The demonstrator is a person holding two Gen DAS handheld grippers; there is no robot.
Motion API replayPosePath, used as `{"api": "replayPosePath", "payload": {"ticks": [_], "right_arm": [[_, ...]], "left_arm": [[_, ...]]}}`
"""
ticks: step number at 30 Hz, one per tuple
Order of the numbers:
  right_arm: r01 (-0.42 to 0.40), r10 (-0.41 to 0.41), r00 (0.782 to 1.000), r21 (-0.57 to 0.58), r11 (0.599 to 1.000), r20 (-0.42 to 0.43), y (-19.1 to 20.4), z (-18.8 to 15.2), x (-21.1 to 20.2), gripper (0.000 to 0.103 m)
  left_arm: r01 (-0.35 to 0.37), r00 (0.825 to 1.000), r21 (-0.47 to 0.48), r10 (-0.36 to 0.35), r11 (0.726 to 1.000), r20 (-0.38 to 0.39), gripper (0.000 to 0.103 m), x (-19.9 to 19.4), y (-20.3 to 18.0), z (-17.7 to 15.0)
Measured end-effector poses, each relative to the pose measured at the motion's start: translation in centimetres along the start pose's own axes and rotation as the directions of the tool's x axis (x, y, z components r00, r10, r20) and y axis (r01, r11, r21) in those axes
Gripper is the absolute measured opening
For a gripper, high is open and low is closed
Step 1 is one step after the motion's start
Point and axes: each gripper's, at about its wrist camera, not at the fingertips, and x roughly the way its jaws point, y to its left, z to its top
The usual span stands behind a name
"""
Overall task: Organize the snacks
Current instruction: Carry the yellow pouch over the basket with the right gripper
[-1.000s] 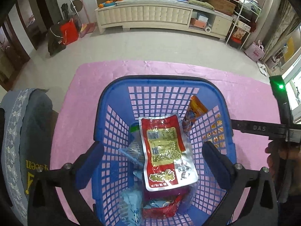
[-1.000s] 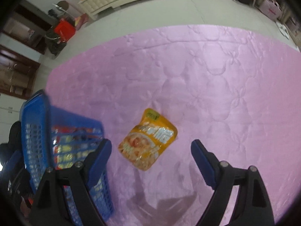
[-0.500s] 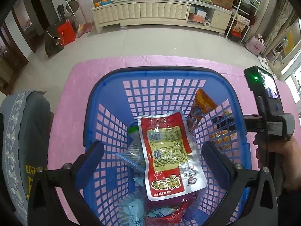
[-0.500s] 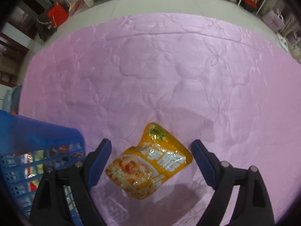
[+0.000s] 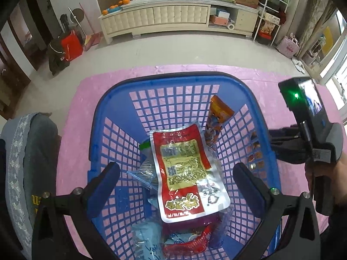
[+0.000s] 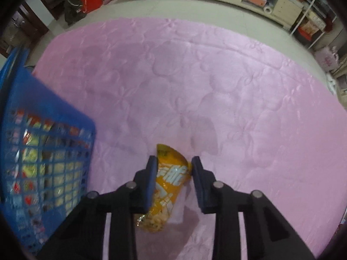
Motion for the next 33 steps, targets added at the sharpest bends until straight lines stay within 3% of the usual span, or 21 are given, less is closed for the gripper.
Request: {"api": "replayPosePath", "payload": {"ticks": [8,15,25,33], "right_arm": [[-0.051,0.051,0.998,0.025,0.998,0.034,-2.0,-4.0,-0.9,0.034],[-0.064,0.061,0.990,0.020,0.998,0.126,-3.7,-6.0,-6.9,0.034],[-0.079,0.086,0.959,-0.035,0.996,0.270,-0.3,-8.5,-16.1,0.034],[-0.090,0.128,0.936,-0.127,0.988,0.329,5.2,-7.2,-19.6,0.034]], "left_arm": [[-0.017,1.000,0.011,0.017,1.000,0.018,0.103,-1.1,-0.2,-1.0],[-0.018,0.998,0.010,0.018,1.000,0.061,0.103,-4.3,-0.3,-2.2],[-0.008,0.991,0.036,0.003,0.999,0.133,0.103,-9.9,-1.0,-4.4],[0.011,0.986,0.021,-0.014,1.000,0.165,0.103,-12.5,0.7,-5.8]]}}
